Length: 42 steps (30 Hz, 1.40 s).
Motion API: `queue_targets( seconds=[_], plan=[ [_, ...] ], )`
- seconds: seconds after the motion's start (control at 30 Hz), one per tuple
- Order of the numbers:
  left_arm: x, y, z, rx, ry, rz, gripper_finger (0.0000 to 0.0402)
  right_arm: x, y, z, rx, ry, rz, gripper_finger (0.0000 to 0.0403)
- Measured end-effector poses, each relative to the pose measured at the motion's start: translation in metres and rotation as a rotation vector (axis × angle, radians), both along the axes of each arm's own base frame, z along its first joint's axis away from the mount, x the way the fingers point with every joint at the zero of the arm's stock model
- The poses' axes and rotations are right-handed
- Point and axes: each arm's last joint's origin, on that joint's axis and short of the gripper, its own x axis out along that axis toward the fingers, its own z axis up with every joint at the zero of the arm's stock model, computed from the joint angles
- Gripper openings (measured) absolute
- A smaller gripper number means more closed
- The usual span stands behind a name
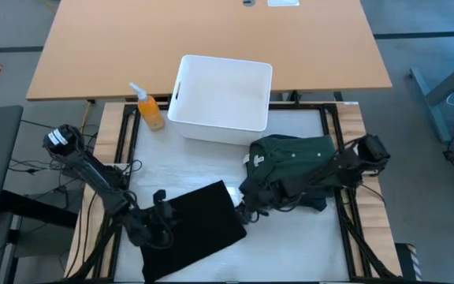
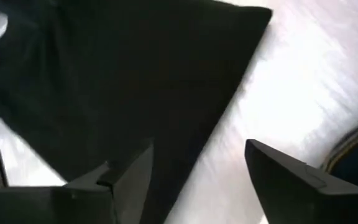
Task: Fold laundry
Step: Fold the black shirt from the white laundry organizer
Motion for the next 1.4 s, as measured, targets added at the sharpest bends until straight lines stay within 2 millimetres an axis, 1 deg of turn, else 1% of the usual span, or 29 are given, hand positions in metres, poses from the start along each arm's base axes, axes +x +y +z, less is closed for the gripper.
queue_targets(
  seconds=[0.13, 0.23, 0.33, 0.47, 0.67, 0.7, 0.73, 0.83, 0.9, 1.0, 1.07, 1.17, 1.23, 1.27, 1.33, 1.4],
  plan=[
    [0.005, 0.0, -0.01, 0.019, 0.03, 0.011, 0.0125, -0.004, -0.014, -0.022, 0.043, -0.051, -0.062, 0.0294],
    [0.007, 0.0, -0.017, 0.025, 0.054, 0.026, 0.0127, -0.008, -0.023, -0.037, 0.085, -0.109, -0.11, 0.0296],
    [0.009, 0.0, -0.023, 0.009, 0.086, 0.023, 0.0127, -0.012, -0.028, -0.046, 0.119, -0.16, -0.132, 0.0297],
    [0.011, 0.001, -0.026, -0.007, 0.111, 0.018, 0.0127, -0.01, -0.024, -0.05, 0.141, -0.181, -0.104, 0.0297],
    [0.014, 0.005, -0.026, -0.001, 0.114, 0.025, 0.0127, -0.005, -0.011, -0.038, 0.133, -0.203, -0.049, 0.0297],
    [0.015, 0.006, -0.026, -0.002, 0.115, 0.03, 0.0127, -0.004, -0.009, -0.039, 0.128, -0.198, -0.048, 0.0297],
    [0.016, 0.007, -0.026, -0.003, 0.117, 0.033, 0.0127, -0.002, -0.006, -0.043, 0.121, -0.186, -0.054, 0.0297],
    [0.018, 0.009, -0.026, -0.02, 0.132, 0.027, 0.0127, 0.003, -0.002, -0.066, 0.101, -0.123, -0.071, 0.0297],
    [0.019, 0.009, -0.026, -0.032, 0.14, 0.021, 0.0127, 0.008, 0.0, -0.074, 0.101, -0.111, -0.082, 0.0297],
    [0.019, 0.008, -0.025, -0.043, 0.139, 0.015, 0.0127, 0.017, 0.003, -0.079, 0.098, -0.103, -0.08, 0.0297],
    [0.019, 0.008, -0.025, -0.049, 0.144, 0.009, 0.0127, 0.022, 0.005, -0.075, 0.097, -0.124, -0.064, 0.0296],
    [0.019, 0.008, -0.025, -0.05, 0.143, 0.009, 0.0127, 0.028, 0.009, -0.072, 0.089, -0.136, -0.043, 0.0286],
    [0.019, 0.008, -0.025, -0.052, 0.143, 0.01, 0.0127, 0.032, 0.011, -0.068, 0.1, -0.146, -0.032, 0.0272],
    [0.019, 0.008, -0.025, -0.055, 0.143, 0.012, 0.0127, 0.034, 0.012, -0.07, 0.105, -0.142, -0.029, 0.0263],
    [0.019, 0.008, -0.025, -0.057, 0.142, 0.014, 0.0127, 0.034, 0.012, -0.071, 0.103, -0.129, -0.021, 0.0236],
    [0.02, 0.008, -0.025, -0.065, 0.139, 0.017, 0.0127, 0.034, 0.013, -0.071, 0.108, -0.105, -0.009, 0.0198]
  ],
)
